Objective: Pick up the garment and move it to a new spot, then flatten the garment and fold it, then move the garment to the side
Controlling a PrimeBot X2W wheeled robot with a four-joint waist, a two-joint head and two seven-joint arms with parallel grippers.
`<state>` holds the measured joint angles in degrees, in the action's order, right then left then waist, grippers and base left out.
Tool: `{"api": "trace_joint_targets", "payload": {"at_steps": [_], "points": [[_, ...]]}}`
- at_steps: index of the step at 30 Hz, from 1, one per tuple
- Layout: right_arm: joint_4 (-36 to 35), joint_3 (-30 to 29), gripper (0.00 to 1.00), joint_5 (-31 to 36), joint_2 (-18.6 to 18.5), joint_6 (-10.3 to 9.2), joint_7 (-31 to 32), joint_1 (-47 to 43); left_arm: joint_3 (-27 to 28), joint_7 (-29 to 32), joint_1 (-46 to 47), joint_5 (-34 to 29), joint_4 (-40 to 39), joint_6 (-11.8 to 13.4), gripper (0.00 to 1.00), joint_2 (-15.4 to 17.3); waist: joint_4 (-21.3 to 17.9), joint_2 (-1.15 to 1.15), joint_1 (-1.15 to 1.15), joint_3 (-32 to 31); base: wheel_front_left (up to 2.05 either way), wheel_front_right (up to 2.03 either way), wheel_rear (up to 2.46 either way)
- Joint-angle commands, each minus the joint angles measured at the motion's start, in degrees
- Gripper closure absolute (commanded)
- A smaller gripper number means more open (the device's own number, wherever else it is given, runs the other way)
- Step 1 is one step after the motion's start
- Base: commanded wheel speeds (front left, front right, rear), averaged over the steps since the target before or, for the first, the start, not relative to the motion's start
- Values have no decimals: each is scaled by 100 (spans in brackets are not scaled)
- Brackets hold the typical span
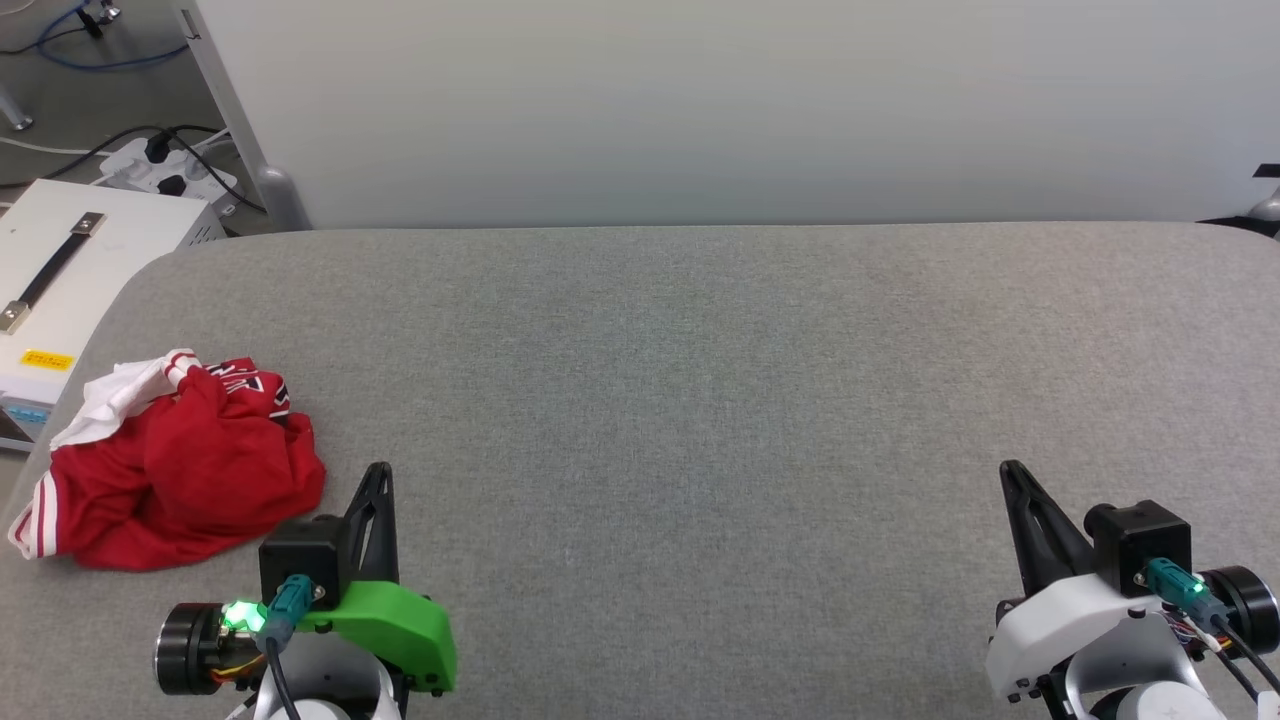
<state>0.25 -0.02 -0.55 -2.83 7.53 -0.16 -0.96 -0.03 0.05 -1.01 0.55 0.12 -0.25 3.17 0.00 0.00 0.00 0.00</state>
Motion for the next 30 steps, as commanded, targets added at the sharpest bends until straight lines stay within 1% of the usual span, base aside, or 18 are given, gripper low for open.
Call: {"api": "trace_joint_targets", "payload": {"at_steps": [1, 30], "points": [[-25, 2, 100, 55, -5, -4, 16, 96, 3, -5, 101, -55, -12, 25, 100, -29, 0, 0, 0, 0, 0, 0, 0], [-25, 2, 100, 55, -5, -4, 16, 96, 3, -5, 101, -55, -12, 25, 100, -29, 0, 0, 0, 0, 0, 0, 0]]}}
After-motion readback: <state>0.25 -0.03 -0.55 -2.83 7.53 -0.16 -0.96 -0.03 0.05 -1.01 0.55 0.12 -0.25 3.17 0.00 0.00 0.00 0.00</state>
